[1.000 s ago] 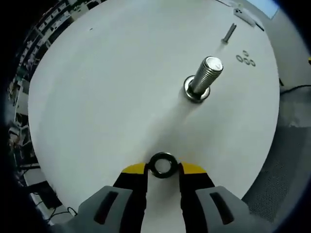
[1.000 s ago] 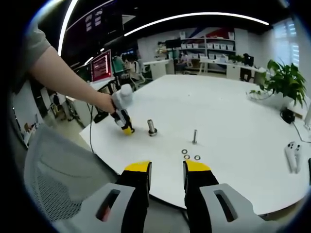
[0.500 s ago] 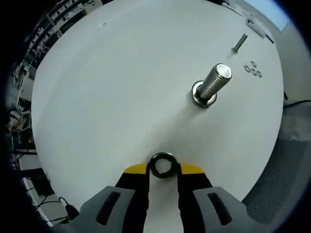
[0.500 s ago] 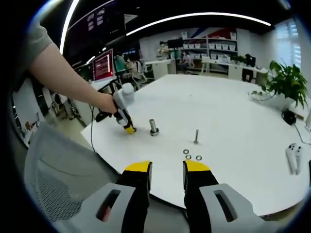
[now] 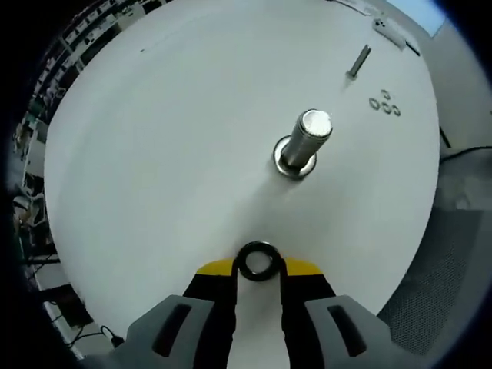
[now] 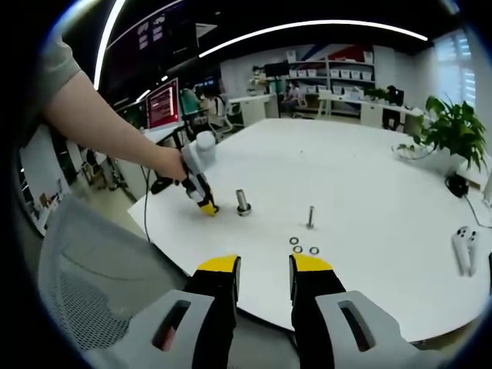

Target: Place the washer onto the threaded stud by aligning its center hole with the stud, sliding it down to the base, and recovering from edge contact or off-axis alignment until the washer reaches the visible bottom stop.

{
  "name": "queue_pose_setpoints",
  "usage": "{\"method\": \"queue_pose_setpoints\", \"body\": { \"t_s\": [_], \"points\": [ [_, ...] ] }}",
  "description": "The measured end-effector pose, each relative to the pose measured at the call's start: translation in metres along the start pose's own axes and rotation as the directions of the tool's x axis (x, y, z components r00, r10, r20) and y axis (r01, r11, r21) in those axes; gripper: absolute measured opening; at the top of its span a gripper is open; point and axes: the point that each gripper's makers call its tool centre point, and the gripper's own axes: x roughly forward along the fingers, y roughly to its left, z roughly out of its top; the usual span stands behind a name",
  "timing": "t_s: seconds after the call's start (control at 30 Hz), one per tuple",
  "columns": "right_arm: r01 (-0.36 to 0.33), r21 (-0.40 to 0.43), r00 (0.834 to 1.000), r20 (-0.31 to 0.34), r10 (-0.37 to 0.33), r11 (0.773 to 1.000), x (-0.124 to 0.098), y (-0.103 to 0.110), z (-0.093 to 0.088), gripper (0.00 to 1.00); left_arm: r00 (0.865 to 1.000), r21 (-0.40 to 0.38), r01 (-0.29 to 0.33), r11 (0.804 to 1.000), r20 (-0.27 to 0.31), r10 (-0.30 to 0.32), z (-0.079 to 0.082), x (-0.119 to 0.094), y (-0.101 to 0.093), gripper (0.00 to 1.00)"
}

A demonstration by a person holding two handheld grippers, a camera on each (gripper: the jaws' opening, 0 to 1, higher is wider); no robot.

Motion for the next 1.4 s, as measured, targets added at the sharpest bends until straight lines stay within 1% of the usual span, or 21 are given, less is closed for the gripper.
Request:
{"method": "queue_pose_setpoints", "body": {
  "t_s": [0.17,0.27,0.4,0.53,0.57,0.63,0.7,0.83,1.0,1.23,1.4],
  "points": [
    [0.001,0.001,1.000,-0.001,-0.001,1.000,0.000,0.000,0.000,0.28,0.999,0.002,0.006,1.000,0.033,-0.007,0.006,-0.006,0.007,0.19],
    [-0.002,-0.003,1.000,-0.005,0.001,1.000,0.000,0.000,-0.001,0.28,0.997,0.004,0.011,1.000,0.076,-0.011,0.014,-0.017,0.010,0.19],
    [0.000,-0.001,1.000,-0.005,0.000,1.000,0.000,0.000,-0.001,0.28,0.993,0.012,0.010,1.000,0.116,-0.012,0.023,-0.031,0.014,0.19],
    [0.001,0.000,1.000,-0.003,-0.001,1.000,0.000,0.000,-0.001,0.28,0.988,0.032,0.004,0.999,0.154,-0.009,0.038,-0.045,0.016,0.19],
    [0.000,0.001,1.000,-0.004,0.000,1.000,0.000,0.000,-0.001,0.28,0.986,0.035,0.008,0.999,0.168,-0.013,0.044,-0.048,0.015,0.19],
    [-0.001,-0.002,1.000,-0.003,0.001,1.000,0.000,0.001,-0.001,0.28,0.982,0.048,0.008,0.999,0.187,-0.017,0.053,-0.052,0.012,0.19],
    [-0.002,-0.003,1.000,-0.003,0.002,1.000,0.000,0.001,-0.001,0.28,0.981,0.069,0.006,0.998,0.193,-0.019,0.061,-0.054,0.008,0.19],
    [-0.002,-0.001,1.000,0.000,0.002,1.000,0.000,0.001,0.000,0.28,0.981,0.103,0.006,0.995,0.191,-0.025,0.072,-0.053,0.000,0.19],
    [-0.001,-0.002,1.000,0.001,0.001,1.000,0.000,0.000,0.000,0.28,0.985,0.152,0.002,0.988,0.170,-0.028,0.080,-0.048,-0.008,0.19],
    [-0.002,-0.002,1.000,0.006,0.002,1.000,0.000,0.000,0.001,0.28,0.988,0.177,0.006,0.984,0.153,-0.034,0.086,-0.044,-0.011,0.19],
    [0.000,-0.001,1.000,0.008,0.000,1.000,-0.001,0.000,0.001,0.28,0.991,0.213,0.004,0.977,0.127,-0.032,0.086,-0.039,-0.015,0.19]
  ]
}}
